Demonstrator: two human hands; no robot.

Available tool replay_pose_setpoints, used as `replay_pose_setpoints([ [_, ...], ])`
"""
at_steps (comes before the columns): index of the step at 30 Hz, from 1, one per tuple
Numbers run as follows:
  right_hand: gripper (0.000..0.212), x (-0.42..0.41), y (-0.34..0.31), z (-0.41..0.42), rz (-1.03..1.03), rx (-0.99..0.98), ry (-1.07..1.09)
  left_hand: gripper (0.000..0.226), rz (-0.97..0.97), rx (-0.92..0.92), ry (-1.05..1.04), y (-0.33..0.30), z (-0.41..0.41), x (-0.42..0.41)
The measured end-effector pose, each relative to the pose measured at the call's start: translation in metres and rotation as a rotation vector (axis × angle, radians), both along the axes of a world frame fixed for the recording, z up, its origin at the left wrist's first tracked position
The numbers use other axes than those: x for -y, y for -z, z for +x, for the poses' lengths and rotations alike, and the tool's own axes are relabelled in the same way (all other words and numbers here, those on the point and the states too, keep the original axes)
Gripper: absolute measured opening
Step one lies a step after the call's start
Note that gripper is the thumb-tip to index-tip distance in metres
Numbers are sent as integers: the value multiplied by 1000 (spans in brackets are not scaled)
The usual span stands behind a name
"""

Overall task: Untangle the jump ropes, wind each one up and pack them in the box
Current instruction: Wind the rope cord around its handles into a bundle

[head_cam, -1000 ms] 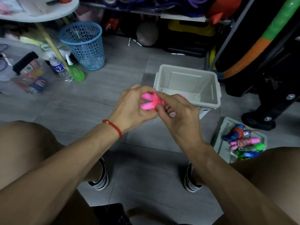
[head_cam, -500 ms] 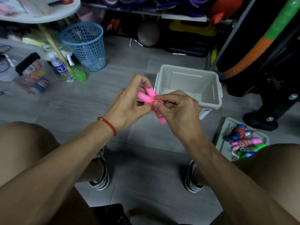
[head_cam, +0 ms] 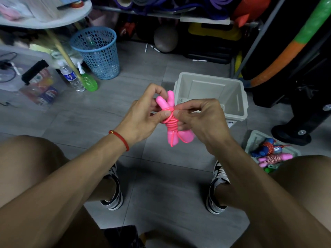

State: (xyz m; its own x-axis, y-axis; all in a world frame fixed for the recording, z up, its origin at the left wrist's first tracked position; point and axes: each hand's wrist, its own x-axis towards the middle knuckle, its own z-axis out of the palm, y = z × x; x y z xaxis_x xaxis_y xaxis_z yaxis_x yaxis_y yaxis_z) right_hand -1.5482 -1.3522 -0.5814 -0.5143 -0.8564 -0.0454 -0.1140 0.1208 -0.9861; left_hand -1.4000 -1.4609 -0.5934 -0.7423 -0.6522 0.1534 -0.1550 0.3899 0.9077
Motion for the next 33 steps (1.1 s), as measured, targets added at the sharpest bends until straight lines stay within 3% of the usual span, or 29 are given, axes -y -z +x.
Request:
replay_pose_setpoints([
  [6,18,1,6,8,-21,65,-46,34,-7,29,109,-4,5,5],
  [10,16,1,7,11,-4,77,-46,45,-9,52,156,-3,5,5],
  [19,10,1,4,7,-19,-72,-216,44,160,38,187,-6,8,5],
  [24,7,2,12,12,-73,-37,-171,44,166,38,178,-8,8,2],
  [30,6,2,16,4,-108,3,-169,75,189,43,230,-13,6,-4],
  [33,7,2,15,3,-100,33,-123,76,149,57,246,-13,5,-6],
])
